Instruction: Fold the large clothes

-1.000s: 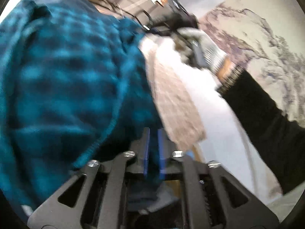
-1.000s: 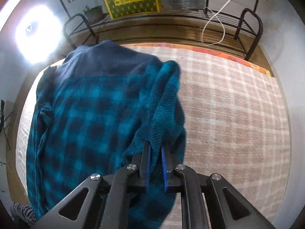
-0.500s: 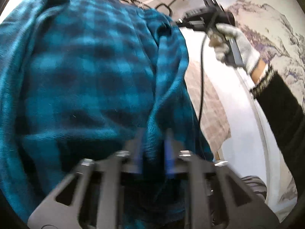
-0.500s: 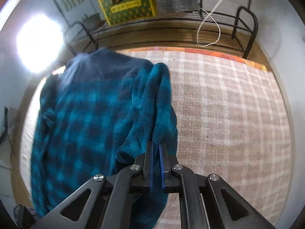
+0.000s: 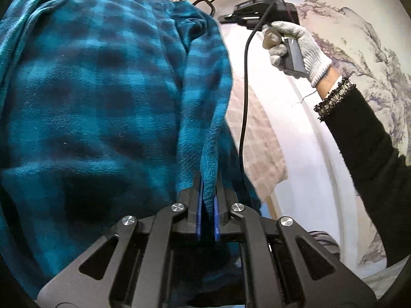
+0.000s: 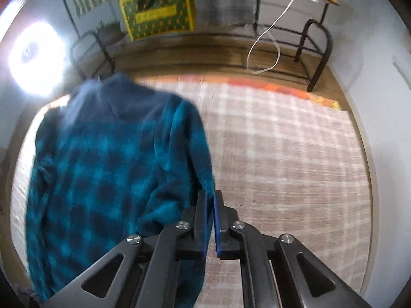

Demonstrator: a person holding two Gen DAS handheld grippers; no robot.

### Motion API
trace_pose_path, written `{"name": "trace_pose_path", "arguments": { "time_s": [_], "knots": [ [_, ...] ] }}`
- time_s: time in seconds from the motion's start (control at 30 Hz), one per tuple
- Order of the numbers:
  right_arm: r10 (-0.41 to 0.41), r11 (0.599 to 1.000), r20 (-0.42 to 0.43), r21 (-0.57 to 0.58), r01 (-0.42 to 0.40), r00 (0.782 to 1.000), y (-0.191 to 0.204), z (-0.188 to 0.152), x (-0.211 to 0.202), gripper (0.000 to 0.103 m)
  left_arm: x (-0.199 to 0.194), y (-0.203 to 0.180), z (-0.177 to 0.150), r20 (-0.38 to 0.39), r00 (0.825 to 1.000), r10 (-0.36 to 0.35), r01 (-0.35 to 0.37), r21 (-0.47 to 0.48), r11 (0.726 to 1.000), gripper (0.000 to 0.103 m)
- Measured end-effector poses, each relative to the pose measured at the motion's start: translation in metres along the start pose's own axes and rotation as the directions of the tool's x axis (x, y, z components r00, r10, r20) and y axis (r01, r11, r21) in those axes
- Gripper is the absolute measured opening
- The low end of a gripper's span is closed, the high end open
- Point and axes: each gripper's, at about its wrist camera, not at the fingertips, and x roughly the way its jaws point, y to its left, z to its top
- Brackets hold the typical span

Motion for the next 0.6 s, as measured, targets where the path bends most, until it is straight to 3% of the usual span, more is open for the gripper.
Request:
{"name": "trace_pose_path", "arguments": {
  "time_s": [0.13,0.2,0.23,0.3,0.33,0.4,0.53,0.6],
  "knots": [
    [0.049,0.999,0.059,0.018,-0.05,0.997,-0.002,0.012,-0.022,0.001,-0.001,-0.005,-0.001,0.006,1.0,0.009,-0.009,0.021,1.0,0.004],
    [0.061,0.998,0.04,-0.001,-0.061,0.997,0.006,0.014,-0.017,0.027,-0.001,-0.004,-0.003,0.006,1.0,0.011,-0.011,0.017,1.0,0.004],
    [0.048,0.999,0.032,0.001,-0.048,0.998,0.009,0.013,-0.011,0.05,-0.002,-0.005,-0.004,0.005,1.0,0.011,-0.011,0.017,1.0,0.004],
    [0.041,0.999,0.015,-0.011,-0.04,0.999,0.016,0.01,0.002,0.041,-0.005,-0.006,-0.006,0.005,1.0,0.005,-0.005,0.018,1.0,0.004],
    [0.037,0.999,-0.005,-0.014,-0.037,0.999,0.018,0.007,0.009,0.032,-0.005,-0.007,-0.006,0.007,1.0,0.002,-0.002,0.019,1.0,0.004],
    [0.02,1.0,-0.053,-0.018,-0.021,0.998,0.02,0.002,0.025,0.028,-0.005,-0.006,-0.006,0.007,1.0,0.002,-0.002,0.02,1.0,0.004],
    [0.002,1.0,-0.094,-0.01,-0.003,0.996,0.009,-0.008,0.04,0.001,-0.004,-0.002,-0.007,0.004,1.0,0.0,0.0,0.013,1.0,0.004],
    [0.008,1.0,-0.097,0.014,-0.007,0.995,0.002,-0.011,0.039,0.001,-0.003,-0.002,-0.007,0.0,1.0,-0.006,0.006,0.011,1.0,0.004]
  ]
}}
